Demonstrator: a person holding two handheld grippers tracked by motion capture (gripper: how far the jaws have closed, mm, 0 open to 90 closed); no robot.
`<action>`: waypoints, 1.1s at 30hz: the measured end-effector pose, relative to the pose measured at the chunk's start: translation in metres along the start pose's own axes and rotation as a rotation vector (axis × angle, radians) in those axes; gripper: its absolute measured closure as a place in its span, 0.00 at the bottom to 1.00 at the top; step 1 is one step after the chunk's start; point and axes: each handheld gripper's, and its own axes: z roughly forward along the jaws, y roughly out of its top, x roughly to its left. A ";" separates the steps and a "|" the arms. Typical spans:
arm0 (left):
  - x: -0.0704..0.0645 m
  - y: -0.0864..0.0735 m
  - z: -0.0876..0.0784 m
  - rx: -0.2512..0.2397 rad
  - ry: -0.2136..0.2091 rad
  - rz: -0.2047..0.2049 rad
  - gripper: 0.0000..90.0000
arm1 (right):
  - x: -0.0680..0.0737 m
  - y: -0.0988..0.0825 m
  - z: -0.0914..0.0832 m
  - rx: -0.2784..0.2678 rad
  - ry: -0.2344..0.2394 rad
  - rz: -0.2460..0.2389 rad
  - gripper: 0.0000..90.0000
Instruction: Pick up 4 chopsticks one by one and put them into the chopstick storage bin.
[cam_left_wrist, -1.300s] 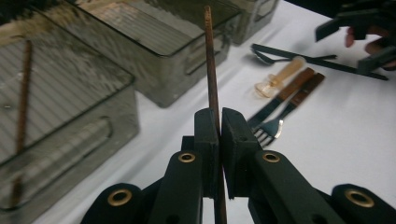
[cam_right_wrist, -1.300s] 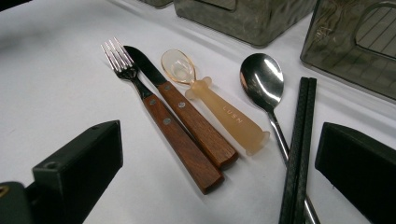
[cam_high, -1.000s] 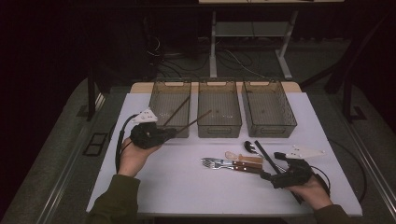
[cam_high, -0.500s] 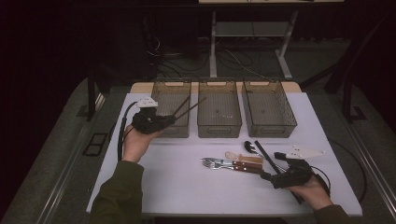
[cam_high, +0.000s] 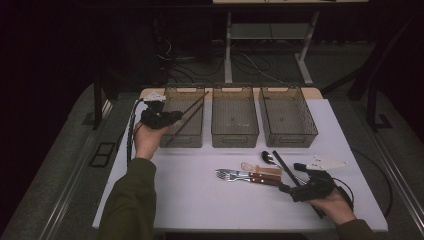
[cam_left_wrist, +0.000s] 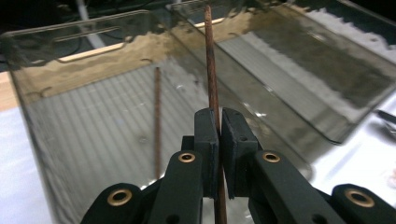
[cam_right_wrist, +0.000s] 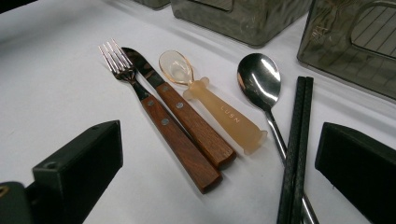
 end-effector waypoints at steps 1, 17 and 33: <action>0.002 0.001 0.002 0.002 0.009 -0.005 0.95 | 0.000 0.000 0.000 -0.002 0.000 0.000 0.01; 0.014 -0.003 0.038 0.041 0.109 -0.053 0.95 | 0.000 0.000 -0.003 -0.015 0.008 0.010 0.01; 0.015 -0.007 0.041 0.054 0.150 -0.060 0.70 | 0.000 0.000 -0.003 -0.013 0.006 0.012 0.01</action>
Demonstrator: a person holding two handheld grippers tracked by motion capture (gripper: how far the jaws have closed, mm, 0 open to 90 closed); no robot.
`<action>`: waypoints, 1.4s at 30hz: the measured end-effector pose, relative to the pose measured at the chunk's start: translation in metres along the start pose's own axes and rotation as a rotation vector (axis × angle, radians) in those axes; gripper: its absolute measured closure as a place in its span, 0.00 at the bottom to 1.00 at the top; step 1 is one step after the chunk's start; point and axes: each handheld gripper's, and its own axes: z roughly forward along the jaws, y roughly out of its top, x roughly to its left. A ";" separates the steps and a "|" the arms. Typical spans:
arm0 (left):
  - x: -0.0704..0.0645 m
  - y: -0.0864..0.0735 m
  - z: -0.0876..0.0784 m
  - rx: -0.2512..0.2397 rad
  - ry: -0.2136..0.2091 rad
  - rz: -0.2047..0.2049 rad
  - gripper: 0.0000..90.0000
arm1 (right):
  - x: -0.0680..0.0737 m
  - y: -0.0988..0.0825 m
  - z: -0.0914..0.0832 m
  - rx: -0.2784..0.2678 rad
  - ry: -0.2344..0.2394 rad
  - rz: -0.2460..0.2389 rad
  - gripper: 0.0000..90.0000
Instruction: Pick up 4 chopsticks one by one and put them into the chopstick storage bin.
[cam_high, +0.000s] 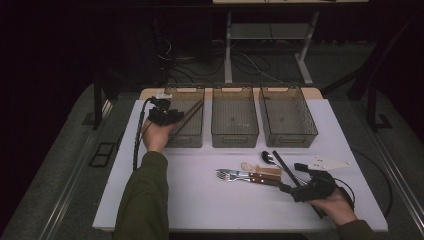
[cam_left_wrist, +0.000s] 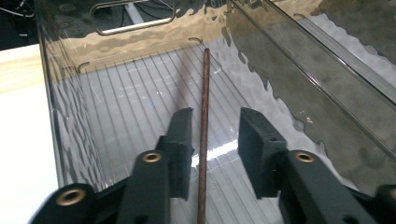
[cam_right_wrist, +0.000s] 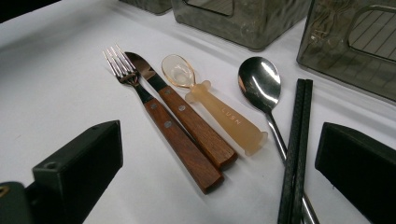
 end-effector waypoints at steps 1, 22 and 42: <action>0.000 0.000 -0.001 -0.007 -0.001 -0.007 0.68 | 0.000 0.000 0.000 -0.001 0.000 0.000 0.01; -0.022 -0.005 -0.046 -0.091 -0.213 0.090 0.37 | 0.000 0.000 0.000 0.002 -0.006 0.002 0.01; -0.071 -0.059 -0.077 -0.087 -0.301 0.197 0.15 | 0.000 0.000 -0.001 0.001 -0.010 -0.007 0.01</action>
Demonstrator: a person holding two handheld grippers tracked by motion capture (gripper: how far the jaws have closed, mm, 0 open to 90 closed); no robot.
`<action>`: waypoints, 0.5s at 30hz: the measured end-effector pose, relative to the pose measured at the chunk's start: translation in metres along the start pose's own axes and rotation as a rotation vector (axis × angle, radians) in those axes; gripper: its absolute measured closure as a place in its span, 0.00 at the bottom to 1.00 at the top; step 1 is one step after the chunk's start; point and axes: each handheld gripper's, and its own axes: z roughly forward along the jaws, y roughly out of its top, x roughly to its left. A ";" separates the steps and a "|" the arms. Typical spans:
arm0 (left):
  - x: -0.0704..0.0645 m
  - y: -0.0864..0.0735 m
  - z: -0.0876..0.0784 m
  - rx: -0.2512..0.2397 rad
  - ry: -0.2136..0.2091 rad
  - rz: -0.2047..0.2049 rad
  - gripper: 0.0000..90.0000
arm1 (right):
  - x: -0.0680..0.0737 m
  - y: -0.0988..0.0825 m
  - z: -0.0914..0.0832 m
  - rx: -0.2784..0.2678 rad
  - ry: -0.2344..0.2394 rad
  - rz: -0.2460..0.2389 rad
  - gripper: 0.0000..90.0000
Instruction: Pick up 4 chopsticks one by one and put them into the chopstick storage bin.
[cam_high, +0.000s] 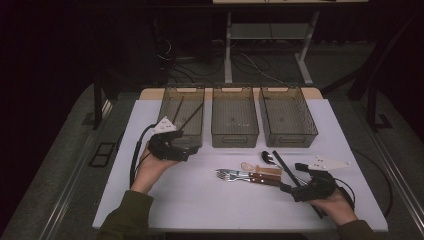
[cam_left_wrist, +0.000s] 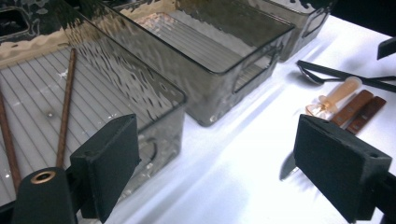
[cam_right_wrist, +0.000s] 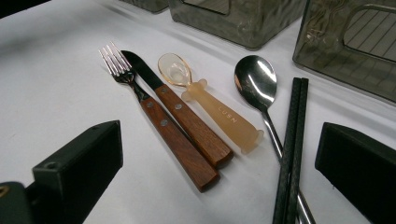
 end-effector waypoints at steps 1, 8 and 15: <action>-0.002 -0.001 -0.001 -0.006 -0.002 0.003 0.15 | 0.000 0.000 0.000 -0.005 -0.002 -0.002 0.01; -0.022 -0.014 -0.004 -0.009 -0.024 0.063 0.09 | 0.000 0.000 -0.001 -0.004 -0.003 -0.003 0.01; -0.037 -0.034 -0.008 0.007 -0.074 0.069 0.00 | 0.000 0.000 -0.001 -0.004 -0.003 -0.002 0.01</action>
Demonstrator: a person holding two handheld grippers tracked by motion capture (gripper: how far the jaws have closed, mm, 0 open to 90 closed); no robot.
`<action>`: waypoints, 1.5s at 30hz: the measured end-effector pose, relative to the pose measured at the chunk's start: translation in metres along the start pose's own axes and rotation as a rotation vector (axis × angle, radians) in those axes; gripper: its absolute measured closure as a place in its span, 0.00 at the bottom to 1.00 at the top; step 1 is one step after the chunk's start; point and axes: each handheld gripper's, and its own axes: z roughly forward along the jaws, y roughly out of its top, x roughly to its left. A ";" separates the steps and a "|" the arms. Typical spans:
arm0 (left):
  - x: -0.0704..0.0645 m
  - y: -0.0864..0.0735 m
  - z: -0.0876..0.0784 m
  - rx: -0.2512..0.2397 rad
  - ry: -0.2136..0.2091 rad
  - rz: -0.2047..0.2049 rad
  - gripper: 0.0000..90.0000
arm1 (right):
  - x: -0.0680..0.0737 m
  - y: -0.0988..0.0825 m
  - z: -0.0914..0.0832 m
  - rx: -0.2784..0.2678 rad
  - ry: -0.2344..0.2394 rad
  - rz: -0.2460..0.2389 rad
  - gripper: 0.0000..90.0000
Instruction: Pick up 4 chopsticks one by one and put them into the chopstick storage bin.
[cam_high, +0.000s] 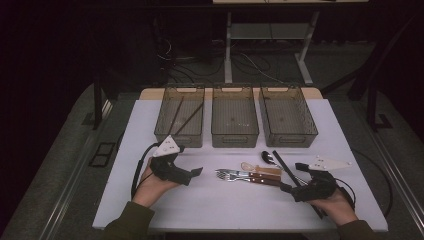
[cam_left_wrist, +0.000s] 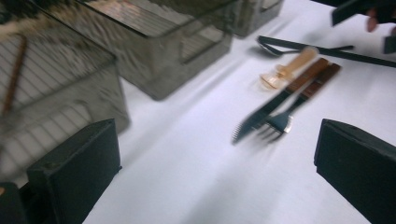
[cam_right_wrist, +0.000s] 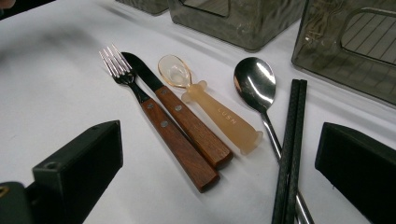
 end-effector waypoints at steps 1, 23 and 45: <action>-0.002 -0.002 0.000 0.009 0.000 0.004 0.00 | 0.000 0.000 0.000 0.000 0.000 0.000 0.01; -0.019 -0.035 -0.007 0.012 -0.039 -0.005 0.00 | -0.004 0.007 -0.011 0.017 -0.056 0.022 0.16; -0.021 -0.036 -0.004 0.034 -0.048 0.007 0.01 | -0.019 0.008 -0.008 0.179 -0.149 0.036 0.83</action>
